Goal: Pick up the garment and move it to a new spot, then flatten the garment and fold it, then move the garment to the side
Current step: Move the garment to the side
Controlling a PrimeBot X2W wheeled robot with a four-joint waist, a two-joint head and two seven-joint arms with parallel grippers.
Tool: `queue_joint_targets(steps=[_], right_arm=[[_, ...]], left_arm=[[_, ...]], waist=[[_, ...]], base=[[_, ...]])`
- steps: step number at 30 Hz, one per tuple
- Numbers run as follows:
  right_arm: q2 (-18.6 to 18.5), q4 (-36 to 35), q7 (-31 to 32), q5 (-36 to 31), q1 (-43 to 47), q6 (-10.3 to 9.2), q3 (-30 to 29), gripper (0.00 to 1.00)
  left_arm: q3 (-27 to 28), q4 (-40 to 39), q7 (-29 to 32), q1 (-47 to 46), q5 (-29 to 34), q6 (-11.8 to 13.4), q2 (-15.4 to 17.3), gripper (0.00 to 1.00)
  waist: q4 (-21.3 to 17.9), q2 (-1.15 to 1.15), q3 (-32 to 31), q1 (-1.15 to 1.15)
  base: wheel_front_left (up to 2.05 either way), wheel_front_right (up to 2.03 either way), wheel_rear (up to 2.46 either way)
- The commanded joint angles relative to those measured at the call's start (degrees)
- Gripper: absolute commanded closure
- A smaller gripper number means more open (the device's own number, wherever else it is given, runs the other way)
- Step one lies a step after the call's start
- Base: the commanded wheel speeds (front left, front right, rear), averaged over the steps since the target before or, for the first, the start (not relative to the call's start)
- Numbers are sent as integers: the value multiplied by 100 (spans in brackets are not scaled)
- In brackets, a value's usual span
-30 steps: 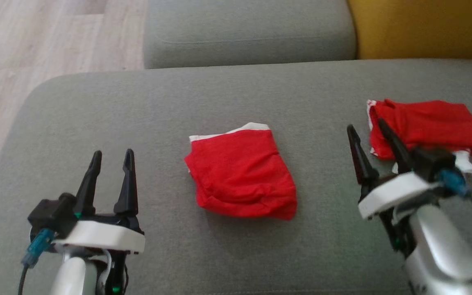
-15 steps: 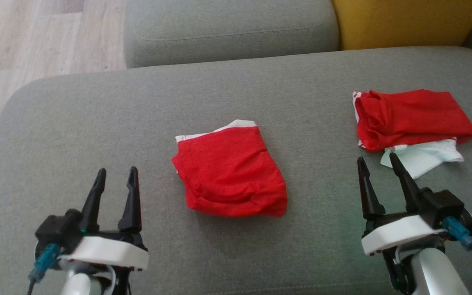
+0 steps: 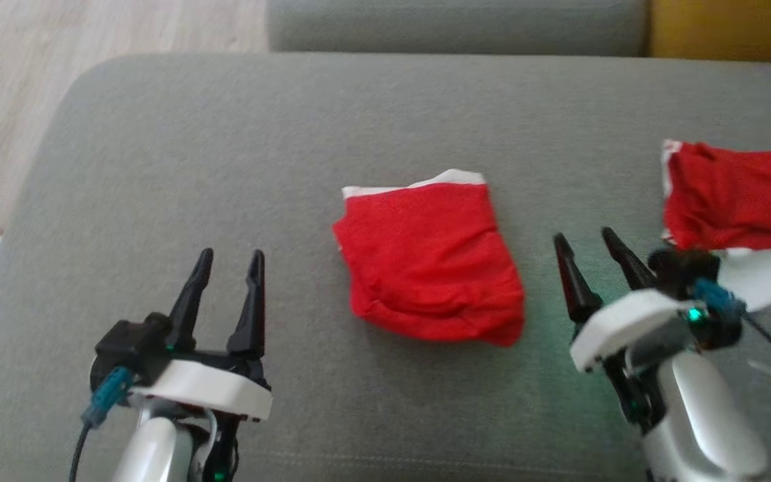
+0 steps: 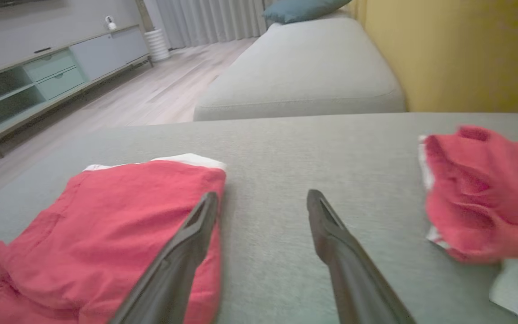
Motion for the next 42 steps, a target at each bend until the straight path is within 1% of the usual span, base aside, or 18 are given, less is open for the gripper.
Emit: queue_joint_targets(steps=[1,5,10,15,16,19,20,21,22,23,25,30,34,38,42], right_arm=[[-9,-8,159,210,-405,-5,206,0],[-9,530,566,566,-804,-5,312,0],[-9,1228,966,754,-1164,-5,447,0],[-9,1766,1070,642,-1420,-5,610,0],[-8,1967,1100,639,-1503,-5,655,0],[-8,2214,1120,615,-1610,-5,787,0],[-8,2275,1118,594,-1644,-5,848,40],[-8,2320,1094,577,-1678,-5,898,93],[-8,2350,1052,573,-1706,-5,947,100],[-8,2375,909,554,-1761,-5,1019,100],[-8,2379,813,481,-1795,-5,1066,100],[-13,2318,354,-55,-1943,-5,1322,100],[-217,2115,176,-382,-2078,-5,1587,100],[-709,1778,335,-329,-2234,-5,1976,100],[-1463,1316,734,-69,-2454,-5,2309,100]], left_arm=[[124,-122,-35,-263,12,-48,37,0],[45,-49,-35,-360,-4,-68,37,0],[-5,-8,-35,-431,-50,-57,37,0],[-26,3,-35,-467,-80,-46,37,0],[-38,1,-35,-483,-86,-43,37,0],[-30,2,-35,-502,-84,-41,37,0],[-17,7,-35,-510,-79,-41,37,0],[1,12,-35,-518,-75,-43,37,0],[26,16,-35,-525,-70,-40,37,0],[79,19,-35,-532,-45,-33,37,0],[103,20,-35,-535,-31,-36,37,0],[180,11,-35,-512,15,-57,37,0],[229,-16,-35,-476,34,-62,37,0],[245,-57,-35,-474,43,-67,37,0],[289,-115,-35,-511,55,-71,37,0]], waist=[[309,0,262,0],[562,0,379,0],[804,0,447,0],[946,0,516,0],[981,0,552,0],[998,0,587,0],[992,0,597,0],[980,0,603,0],[955,0,604,0],[884,0,597,0],[837,0,587,0],[518,0,471,0],[186,0,360,0],[-115,0,338,0],[-381,0,444,0]], base=[[0,0,0],[0,0,0],[0,0,0],[0,0,0],[0,0,0],[0,0,0],[0,0,0],[0,0,0],[0,0,0],[0,0,0],[0,0,0],[0,0,0],[0,0,0],[0,0,0],[0,0,0]])
